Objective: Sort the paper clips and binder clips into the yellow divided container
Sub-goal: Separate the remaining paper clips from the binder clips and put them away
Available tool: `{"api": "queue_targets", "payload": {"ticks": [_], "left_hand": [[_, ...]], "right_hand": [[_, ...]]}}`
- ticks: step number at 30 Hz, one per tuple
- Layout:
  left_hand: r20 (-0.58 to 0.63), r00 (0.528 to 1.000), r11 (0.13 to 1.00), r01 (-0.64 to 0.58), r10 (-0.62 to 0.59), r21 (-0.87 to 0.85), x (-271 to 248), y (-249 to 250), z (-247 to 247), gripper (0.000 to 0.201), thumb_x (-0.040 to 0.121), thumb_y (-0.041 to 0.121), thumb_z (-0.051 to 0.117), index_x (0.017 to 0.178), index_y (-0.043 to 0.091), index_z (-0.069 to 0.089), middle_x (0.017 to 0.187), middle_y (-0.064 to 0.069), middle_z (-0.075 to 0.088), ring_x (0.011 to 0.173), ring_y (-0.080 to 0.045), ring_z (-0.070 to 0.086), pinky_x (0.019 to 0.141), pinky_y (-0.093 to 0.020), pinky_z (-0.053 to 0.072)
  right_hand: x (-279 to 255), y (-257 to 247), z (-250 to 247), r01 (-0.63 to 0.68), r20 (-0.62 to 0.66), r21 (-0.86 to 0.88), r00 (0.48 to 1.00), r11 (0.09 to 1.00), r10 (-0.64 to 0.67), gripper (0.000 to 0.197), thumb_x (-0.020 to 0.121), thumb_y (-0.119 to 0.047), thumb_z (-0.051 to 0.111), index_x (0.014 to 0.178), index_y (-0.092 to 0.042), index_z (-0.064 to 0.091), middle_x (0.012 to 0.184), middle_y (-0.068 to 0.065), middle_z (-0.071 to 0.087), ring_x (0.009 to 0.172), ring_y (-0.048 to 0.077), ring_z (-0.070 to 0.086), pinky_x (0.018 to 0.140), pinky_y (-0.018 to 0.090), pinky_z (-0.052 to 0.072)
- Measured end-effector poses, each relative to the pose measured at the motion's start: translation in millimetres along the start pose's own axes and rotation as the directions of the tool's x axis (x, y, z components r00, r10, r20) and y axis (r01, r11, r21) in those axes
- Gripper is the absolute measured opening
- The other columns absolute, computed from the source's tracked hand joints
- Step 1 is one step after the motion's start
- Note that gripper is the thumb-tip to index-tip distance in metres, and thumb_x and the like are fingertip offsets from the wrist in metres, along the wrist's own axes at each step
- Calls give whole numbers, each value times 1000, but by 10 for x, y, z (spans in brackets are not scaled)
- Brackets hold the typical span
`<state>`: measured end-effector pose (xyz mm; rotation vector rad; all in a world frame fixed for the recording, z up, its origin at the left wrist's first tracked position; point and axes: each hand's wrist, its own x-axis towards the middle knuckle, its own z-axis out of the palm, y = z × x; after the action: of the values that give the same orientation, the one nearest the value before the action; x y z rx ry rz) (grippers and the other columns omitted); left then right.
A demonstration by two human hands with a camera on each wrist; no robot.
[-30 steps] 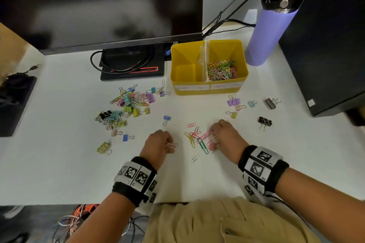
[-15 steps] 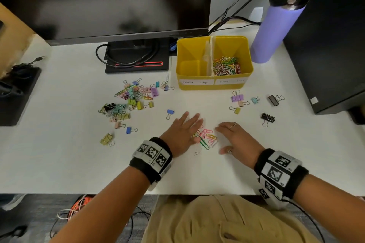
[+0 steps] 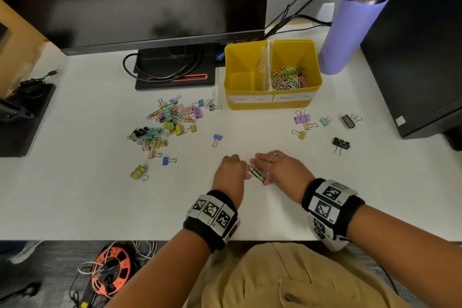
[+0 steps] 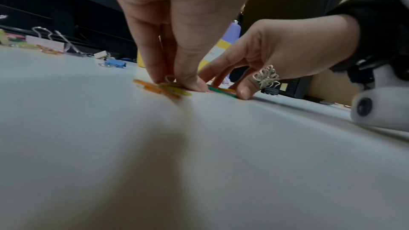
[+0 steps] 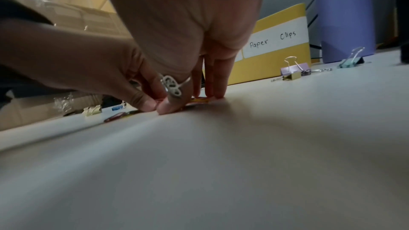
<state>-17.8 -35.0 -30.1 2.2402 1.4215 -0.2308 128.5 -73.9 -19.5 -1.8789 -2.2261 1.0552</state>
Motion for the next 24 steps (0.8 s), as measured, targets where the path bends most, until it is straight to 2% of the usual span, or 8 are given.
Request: {"api": "queue_targets", "payload": {"ticks": [1,3,6,8,13,18,24], "left_hand": [[-10,1000,999,8,-8,-33,14,-17,-9,22,93,12,48,109,2,60,114,-15,56,106,-26,53,76,-26,39],[-34,999,995,35,-39,-97,19,-55,-20,22,91,7,52,111,2,60,112,-16,58,102,-28,58,73,-26,40],[-63,993,982,89,-101,-164,28,-90,-28,23,88,7,57,110,2,59,112,-16,60,103,-29,60,81,-32,47],[-46,991,978,119,-129,-171,51,-75,-29,24,88,8,57,110,2,57,113,-16,60,104,-29,59,85,-35,49],[-34,989,989,142,-143,-36,69,-36,24,26,90,8,53,114,2,49,117,-15,56,106,-26,56,85,-29,45],[-8,981,981,193,-193,-31,66,6,24,27,91,9,50,117,1,47,121,-16,51,111,-27,52,90,-29,43],[-31,989,989,146,-145,18,49,33,22,24,89,1,47,113,2,51,120,-15,52,109,-27,53,88,-29,44]], "right_hand": [[5,-16,-12,29,4,-41,1000,999,-28,52,93,-6,45,141,-19,30,152,5,28,131,19,38,101,22,34],[25,-30,-21,83,45,-174,996,981,-77,52,93,-5,43,141,-17,28,154,4,24,138,19,28,102,29,36],[67,-20,-34,65,84,-246,995,967,-46,44,95,-5,39,138,-14,37,153,4,28,138,20,27,104,33,39],[90,-9,-34,54,65,-235,997,970,-40,38,95,-5,37,132,-11,46,147,8,39,132,23,37,102,37,40],[136,36,-44,33,-50,-63,998,997,-36,32,86,5,47,116,0,59,124,17,57,116,28,51,94,33,45],[196,72,-89,-50,-78,-7,996,999,49,35,87,3,50,121,-2,55,122,19,54,112,30,51,95,33,42],[182,66,-93,-69,-66,-73,996,995,64,30,85,7,43,111,-1,55,111,20,57,102,31,54,84,33,42]]}}
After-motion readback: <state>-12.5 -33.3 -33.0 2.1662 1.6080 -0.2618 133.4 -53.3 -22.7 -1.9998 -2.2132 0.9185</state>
